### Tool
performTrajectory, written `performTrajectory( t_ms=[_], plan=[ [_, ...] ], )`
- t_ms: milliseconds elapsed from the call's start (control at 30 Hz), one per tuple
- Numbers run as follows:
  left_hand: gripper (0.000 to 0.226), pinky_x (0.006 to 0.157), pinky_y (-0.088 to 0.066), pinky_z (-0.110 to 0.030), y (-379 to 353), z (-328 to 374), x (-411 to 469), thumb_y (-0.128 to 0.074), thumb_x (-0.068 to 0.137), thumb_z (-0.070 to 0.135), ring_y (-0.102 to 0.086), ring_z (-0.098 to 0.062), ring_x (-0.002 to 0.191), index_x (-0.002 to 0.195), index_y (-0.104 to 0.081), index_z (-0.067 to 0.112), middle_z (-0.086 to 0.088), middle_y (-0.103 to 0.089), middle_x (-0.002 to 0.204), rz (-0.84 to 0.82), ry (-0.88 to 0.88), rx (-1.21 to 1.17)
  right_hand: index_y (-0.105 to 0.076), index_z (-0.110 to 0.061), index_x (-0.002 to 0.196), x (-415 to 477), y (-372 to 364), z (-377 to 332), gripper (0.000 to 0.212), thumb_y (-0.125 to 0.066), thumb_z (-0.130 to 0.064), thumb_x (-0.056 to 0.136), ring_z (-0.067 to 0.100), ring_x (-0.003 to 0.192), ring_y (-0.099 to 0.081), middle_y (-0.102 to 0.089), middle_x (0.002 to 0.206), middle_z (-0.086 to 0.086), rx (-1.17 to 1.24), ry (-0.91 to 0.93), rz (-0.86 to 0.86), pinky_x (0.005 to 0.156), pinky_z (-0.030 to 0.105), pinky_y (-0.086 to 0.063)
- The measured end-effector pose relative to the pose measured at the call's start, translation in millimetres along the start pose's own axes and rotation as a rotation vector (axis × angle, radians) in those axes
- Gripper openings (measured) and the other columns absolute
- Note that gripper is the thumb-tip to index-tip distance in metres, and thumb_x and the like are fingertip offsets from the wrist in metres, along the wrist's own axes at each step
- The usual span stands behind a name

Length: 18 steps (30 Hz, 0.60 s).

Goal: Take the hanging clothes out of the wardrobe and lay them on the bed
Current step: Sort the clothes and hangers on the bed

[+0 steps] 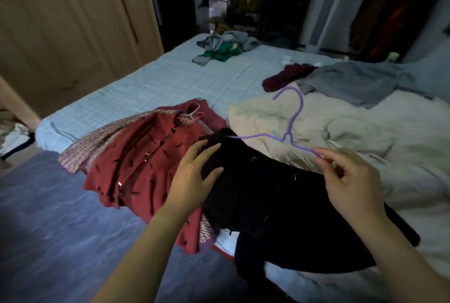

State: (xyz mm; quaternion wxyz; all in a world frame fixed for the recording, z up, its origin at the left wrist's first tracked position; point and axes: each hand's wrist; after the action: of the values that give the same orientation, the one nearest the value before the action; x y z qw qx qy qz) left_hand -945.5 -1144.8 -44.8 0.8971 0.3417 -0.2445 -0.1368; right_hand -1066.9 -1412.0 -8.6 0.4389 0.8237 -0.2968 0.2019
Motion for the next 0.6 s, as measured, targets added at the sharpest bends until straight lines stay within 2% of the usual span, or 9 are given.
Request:
performTrajectory(
  t_ms=[67,133,200,267,367,500,600],
  plan=[
    [0.047,0.101,-0.02,-0.002,-24,1,-2,-0.068,0.081,0.022,-0.043,-0.005,0.117,0.127,-0.058,0.018,-0.005,-0.052,0.127,-0.002,0.032,0.006,-0.072,-0.013,0.098,-10,-1,24,0.015,-0.065,-0.009,0.085,0.011,0.065,-0.052,-0.066,0.079,0.002,0.008,-0.074,0.019,0.063,0.013,-0.04],
    [0.045,0.095,-0.019,0.002,-44,-6,-8,-0.073,0.079,0.013,-0.046,-0.007,0.111,0.122,-0.061,0.012,-0.006,-0.057,0.12,-0.021,0.095,0.027,-0.072,-0.015,0.098,-16,-9,43,0.016,-0.062,-0.015,0.085,0.017,0.065,-0.055,-0.065,0.077,0.001,0.023,-0.136,0.016,0.06,0.025,-0.042],
    [0.042,0.095,-0.026,-0.007,-60,-22,-15,-0.073,0.079,0.013,-0.051,-0.014,0.109,0.12,-0.062,0.012,-0.006,-0.059,0.116,-0.074,0.189,0.05,-0.072,-0.013,0.098,-17,-23,58,0.015,-0.065,-0.012,0.086,0.02,0.066,-0.055,-0.064,0.076,0.003,0.015,-0.201,0.015,0.059,0.026,-0.04],
    [0.039,0.094,-0.03,-0.015,-71,-44,-21,-0.07,0.081,0.019,-0.055,-0.02,0.109,0.119,-0.062,0.013,-0.005,-0.061,0.115,-0.133,0.263,0.076,-0.072,-0.012,0.099,-11,-41,72,0.016,-0.066,-0.007,0.085,0.02,0.065,-0.054,-0.063,0.075,0.004,0.029,-0.268,0.025,0.058,0.021,-0.037],
    [0.041,0.092,-0.027,-0.01,-88,-83,-20,-0.062,0.079,0.03,-0.056,-0.022,0.109,0.117,-0.063,0.012,-0.006,-0.062,0.114,-0.203,0.332,0.113,-0.072,-0.011,0.1,1,-75,89,0.016,-0.065,-0.009,0.086,0.015,0.065,-0.053,-0.06,0.077,-0.001,0.059,-0.333,0.025,0.058,0.015,-0.038],
    [0.044,0.092,-0.033,-0.019,-125,-145,7,-0.054,0.078,0.033,-0.056,-0.022,0.109,0.116,-0.063,0.013,-0.006,-0.061,0.114,-0.281,0.381,0.112,-0.072,-0.01,0.1,7,-136,116,0.018,-0.066,-0.006,0.084,0.01,0.069,-0.055,-0.061,0.081,-0.008,0.015,-0.335,-0.035,0.066,0.023,-0.044],
    [0.035,0.095,-0.035,-0.024,-163,-187,35,-0.061,0.084,0.022,-0.055,-0.025,0.11,0.118,-0.061,0.013,-0.008,-0.06,0.116,-0.378,0.376,0.082,-0.071,-0.013,0.103,0,-177,142,0.02,-0.061,-0.015,0.087,0.018,0.077,-0.064,-0.07,0.091,0.001,0.016,-0.455,-0.056,0.073,0.028,-0.049]
  ],
)
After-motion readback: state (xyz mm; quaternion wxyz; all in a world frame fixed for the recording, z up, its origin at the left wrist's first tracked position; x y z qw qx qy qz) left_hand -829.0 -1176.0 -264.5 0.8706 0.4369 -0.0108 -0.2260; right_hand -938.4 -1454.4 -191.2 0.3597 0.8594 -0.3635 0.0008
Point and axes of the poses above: each hand's wrist, its own x-axis towards the middle knuckle, its own y-axis out of the back of the hand, z = x × y
